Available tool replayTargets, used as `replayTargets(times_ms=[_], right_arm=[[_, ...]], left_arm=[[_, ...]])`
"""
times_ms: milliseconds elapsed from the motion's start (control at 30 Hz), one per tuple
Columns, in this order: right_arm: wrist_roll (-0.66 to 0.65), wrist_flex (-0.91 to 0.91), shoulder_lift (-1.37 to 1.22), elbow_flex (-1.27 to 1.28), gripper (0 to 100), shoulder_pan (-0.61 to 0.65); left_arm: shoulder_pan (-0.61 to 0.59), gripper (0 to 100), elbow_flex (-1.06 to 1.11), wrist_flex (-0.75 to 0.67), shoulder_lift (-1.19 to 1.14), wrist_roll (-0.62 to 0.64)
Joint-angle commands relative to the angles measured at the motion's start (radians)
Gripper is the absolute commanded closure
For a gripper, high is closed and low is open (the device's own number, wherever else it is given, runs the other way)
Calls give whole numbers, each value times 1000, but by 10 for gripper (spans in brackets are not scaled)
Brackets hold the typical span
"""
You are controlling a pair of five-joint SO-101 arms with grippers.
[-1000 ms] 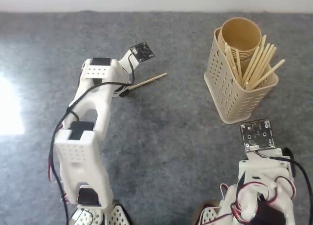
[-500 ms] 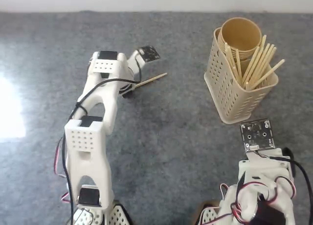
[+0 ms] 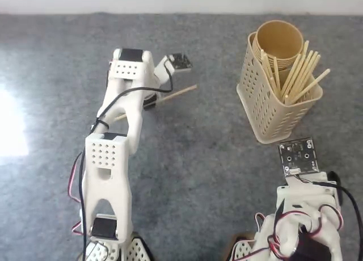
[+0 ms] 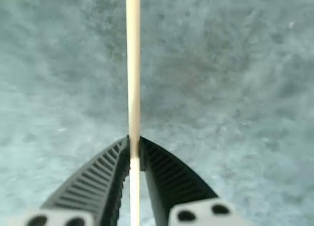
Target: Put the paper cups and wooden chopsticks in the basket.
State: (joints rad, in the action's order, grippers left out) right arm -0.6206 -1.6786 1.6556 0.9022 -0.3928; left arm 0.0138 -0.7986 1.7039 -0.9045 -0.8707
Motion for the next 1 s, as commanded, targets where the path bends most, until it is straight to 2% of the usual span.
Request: replayTargets(times_ms=[0, 100, 333, 467, 700, 900, 967], right_arm=[[-6, -2, 2, -3, 776, -5], [-6, -2, 2, -3, 776, -5], [-9, -2, 2, -3, 776, -5], [-9, -4, 2, -3, 776, -5], [-15, -5, 2, -3, 776, -39], [-204, -24, 2, 6, 775, -174], [-222, -16, 2, 25, 775, -196]], left_arm=[[-2, 989, -117, 52, 117, -8], [6, 989, -62, 52, 252, 0], [137, 989, 36, 49, 666, 160], [255, 989, 39, 34, 842, 311], [417, 989, 31, -12, 1010, 555], [632, 990, 39, -143, 1155, 807], [689, 990, 41, -204, 1183, 873]])
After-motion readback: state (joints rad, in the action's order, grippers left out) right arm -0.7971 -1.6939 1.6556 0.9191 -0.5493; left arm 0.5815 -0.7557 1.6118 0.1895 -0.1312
